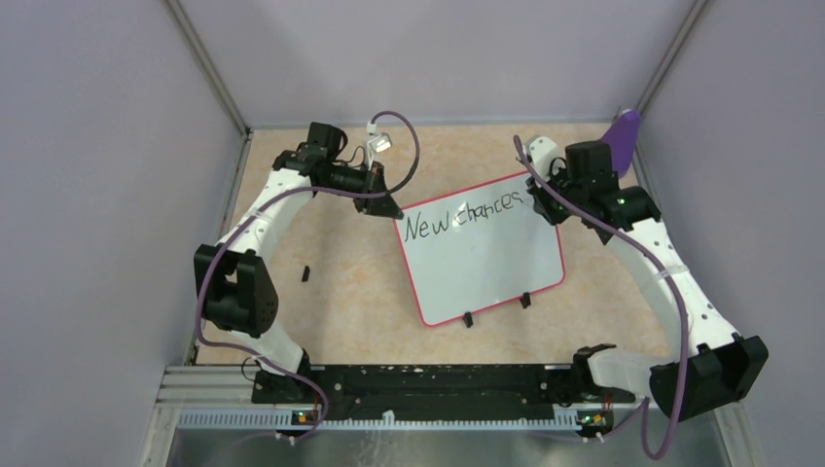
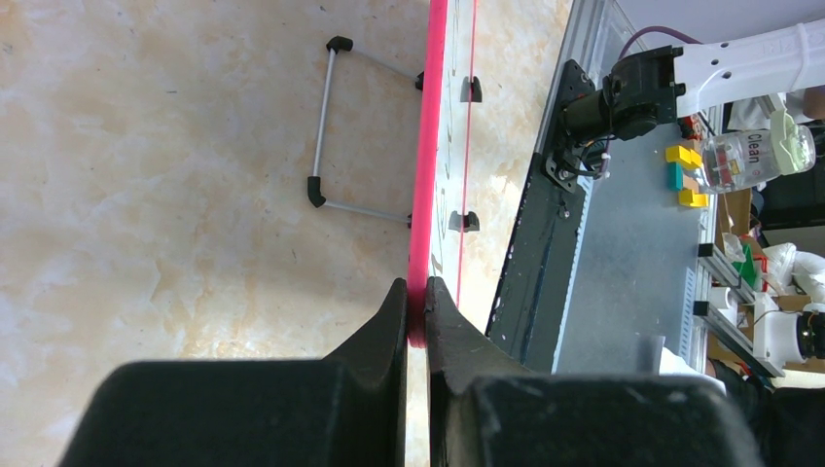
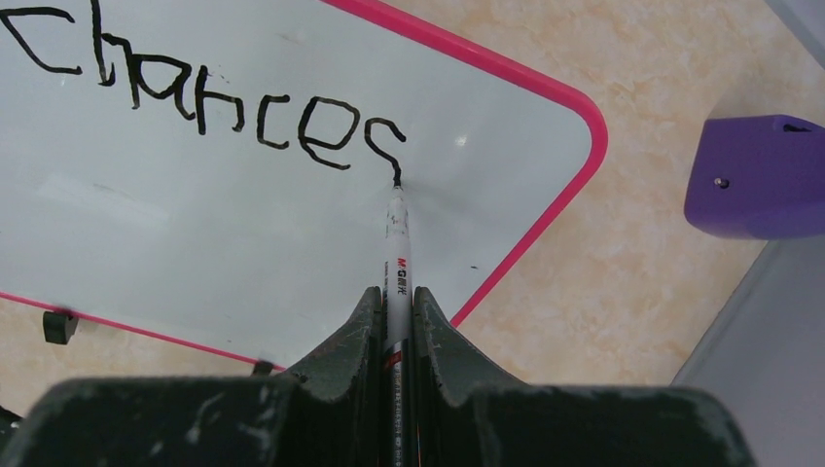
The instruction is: Write a sentence on the whiteboard
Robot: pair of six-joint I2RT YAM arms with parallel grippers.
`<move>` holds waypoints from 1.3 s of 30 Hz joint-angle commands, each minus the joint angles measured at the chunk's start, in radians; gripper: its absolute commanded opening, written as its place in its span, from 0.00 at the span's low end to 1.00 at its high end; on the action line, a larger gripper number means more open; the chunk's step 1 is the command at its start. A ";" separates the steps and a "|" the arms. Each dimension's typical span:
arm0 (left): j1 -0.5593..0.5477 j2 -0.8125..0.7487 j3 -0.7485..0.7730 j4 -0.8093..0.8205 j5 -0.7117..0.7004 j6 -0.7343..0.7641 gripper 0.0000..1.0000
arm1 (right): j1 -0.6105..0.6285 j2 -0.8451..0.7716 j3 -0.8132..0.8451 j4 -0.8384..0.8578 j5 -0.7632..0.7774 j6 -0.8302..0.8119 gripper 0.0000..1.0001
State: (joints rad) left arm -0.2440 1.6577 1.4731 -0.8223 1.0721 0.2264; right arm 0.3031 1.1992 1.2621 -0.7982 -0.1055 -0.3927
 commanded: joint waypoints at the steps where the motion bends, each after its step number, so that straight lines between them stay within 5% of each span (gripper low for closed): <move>1: -0.024 -0.006 -0.005 -0.024 -0.013 0.022 0.00 | -0.009 -0.019 -0.019 -0.016 0.005 -0.017 0.00; 13: -0.025 -0.006 -0.007 -0.023 -0.015 0.022 0.00 | -0.009 -0.011 0.035 -0.023 -0.153 0.010 0.00; 20: -0.024 -0.005 -0.008 -0.023 -0.014 0.022 0.00 | -0.016 -0.040 0.064 -0.091 -0.389 0.003 0.00; 39: -0.024 0.018 0.001 -0.019 -0.013 0.011 0.00 | 0.491 -0.026 -0.187 0.241 -0.195 0.071 0.00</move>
State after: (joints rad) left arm -0.2443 1.6585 1.4734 -0.8227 1.0767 0.2264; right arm 0.7429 1.1606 1.0702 -0.6697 -0.3477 -0.3355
